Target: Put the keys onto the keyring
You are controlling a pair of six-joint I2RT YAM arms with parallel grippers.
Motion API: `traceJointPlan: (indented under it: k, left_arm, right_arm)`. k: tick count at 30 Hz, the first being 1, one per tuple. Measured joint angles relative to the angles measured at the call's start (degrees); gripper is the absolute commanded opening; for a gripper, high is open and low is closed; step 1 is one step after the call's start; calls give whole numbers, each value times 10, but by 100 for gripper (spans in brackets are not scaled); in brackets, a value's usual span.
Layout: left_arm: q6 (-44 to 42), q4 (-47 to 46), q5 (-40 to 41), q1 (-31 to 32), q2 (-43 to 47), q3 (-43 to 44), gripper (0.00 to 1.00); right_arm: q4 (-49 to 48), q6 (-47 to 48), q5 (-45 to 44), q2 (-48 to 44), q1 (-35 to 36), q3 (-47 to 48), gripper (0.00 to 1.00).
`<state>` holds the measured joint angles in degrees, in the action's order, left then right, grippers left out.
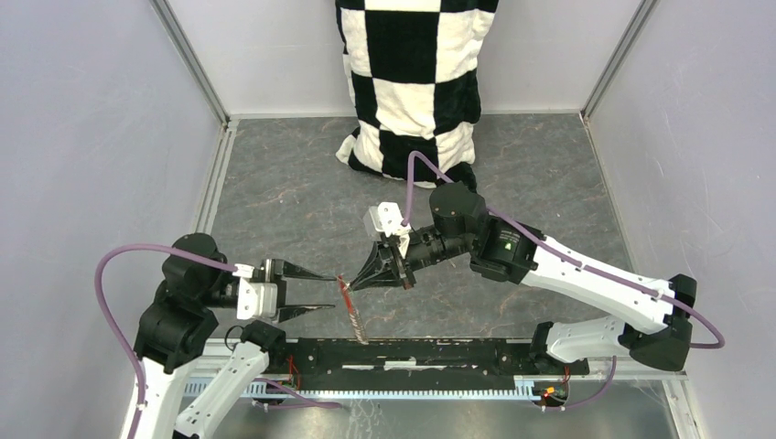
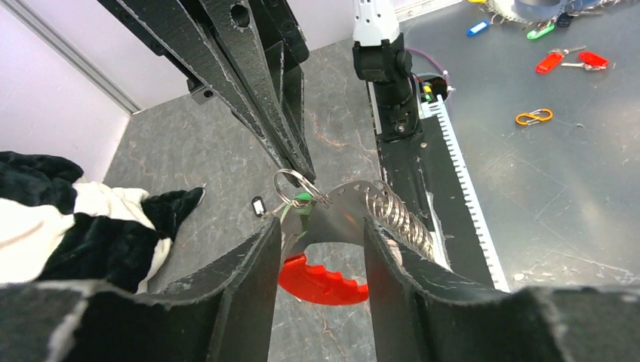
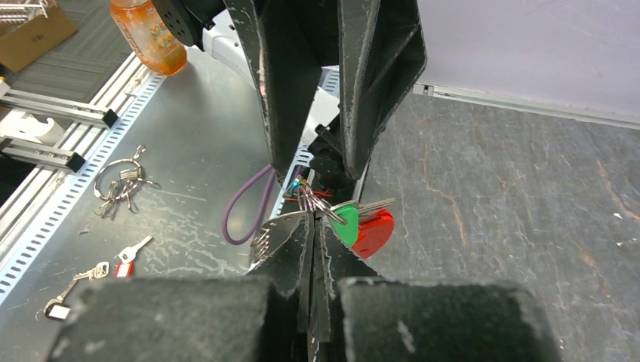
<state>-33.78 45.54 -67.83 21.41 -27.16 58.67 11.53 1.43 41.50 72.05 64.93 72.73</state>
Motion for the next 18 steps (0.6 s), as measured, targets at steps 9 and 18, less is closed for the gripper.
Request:
traceJointPlan:
  k: [9,18]
  left_arm:
    - [-160,112,17,0,-63,67,56]
    - [-319,154,-3,0,-157,69,54]
  right_arm:
    - [71,21,7,6,0,32,1]
    - [101,19,62,57,3,67,1]
